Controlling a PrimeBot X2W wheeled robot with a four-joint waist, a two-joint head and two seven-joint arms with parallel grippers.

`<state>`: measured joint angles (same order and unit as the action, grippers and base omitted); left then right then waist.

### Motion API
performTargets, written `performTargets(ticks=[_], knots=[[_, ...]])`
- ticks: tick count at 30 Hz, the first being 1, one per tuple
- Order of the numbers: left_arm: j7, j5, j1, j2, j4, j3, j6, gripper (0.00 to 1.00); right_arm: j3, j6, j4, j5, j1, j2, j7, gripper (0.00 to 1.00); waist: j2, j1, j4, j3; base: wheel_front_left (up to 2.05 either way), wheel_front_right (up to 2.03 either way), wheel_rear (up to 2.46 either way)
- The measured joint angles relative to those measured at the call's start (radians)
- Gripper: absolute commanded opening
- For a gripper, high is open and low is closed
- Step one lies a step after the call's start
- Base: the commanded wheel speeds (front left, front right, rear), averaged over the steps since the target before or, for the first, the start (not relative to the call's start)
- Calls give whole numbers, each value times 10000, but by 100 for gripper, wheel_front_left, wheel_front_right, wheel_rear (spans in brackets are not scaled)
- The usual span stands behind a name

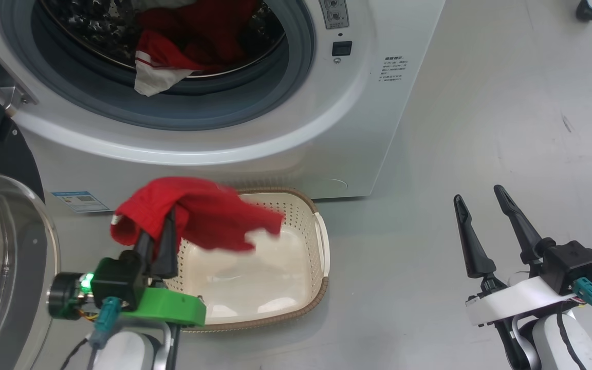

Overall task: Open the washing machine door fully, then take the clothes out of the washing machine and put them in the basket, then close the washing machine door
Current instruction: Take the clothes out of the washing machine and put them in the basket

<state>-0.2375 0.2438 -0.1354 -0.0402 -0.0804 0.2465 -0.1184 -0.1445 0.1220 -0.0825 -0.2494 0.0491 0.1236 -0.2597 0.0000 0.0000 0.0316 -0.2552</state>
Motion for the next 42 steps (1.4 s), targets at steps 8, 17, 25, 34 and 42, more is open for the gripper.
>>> performTargets(ticks=[8, 17, 25, 34, 42], knots=[[303, 244, 35, -10, -748, 523, 0, 0, -174, 0, 136, -2, 4, 8, 0, 100, 0, 0, -133, -226, 0, 0, 0], [629, 288, -234, -13, -1848, 970, 0, 0, -293, 0, 336, -6, 57, 148, 0, 100, 0, 0, -278, -747, 0, 0, 0], [1147, 648, -1124, -4, -3442, 1179, 0, 0, -512, 0, 464, -73, 331, 282, 0, 100, 0, 0, -506, -1257, 0, 0, 0], [1676, 1262, -2104, 2, -5055, 1471, 0, 0, -721, 0, 493, -217, 697, 360, 0, 100, 0, 0, -835, -1733, 0, 0, 0], [1856, 1551, -3028, 27, -6213, 1708, 0, 26, -639, 0, 500, -447, 956, 439, 0, 100, 0, 0, -1176, -2182, 0, 0, 0]])
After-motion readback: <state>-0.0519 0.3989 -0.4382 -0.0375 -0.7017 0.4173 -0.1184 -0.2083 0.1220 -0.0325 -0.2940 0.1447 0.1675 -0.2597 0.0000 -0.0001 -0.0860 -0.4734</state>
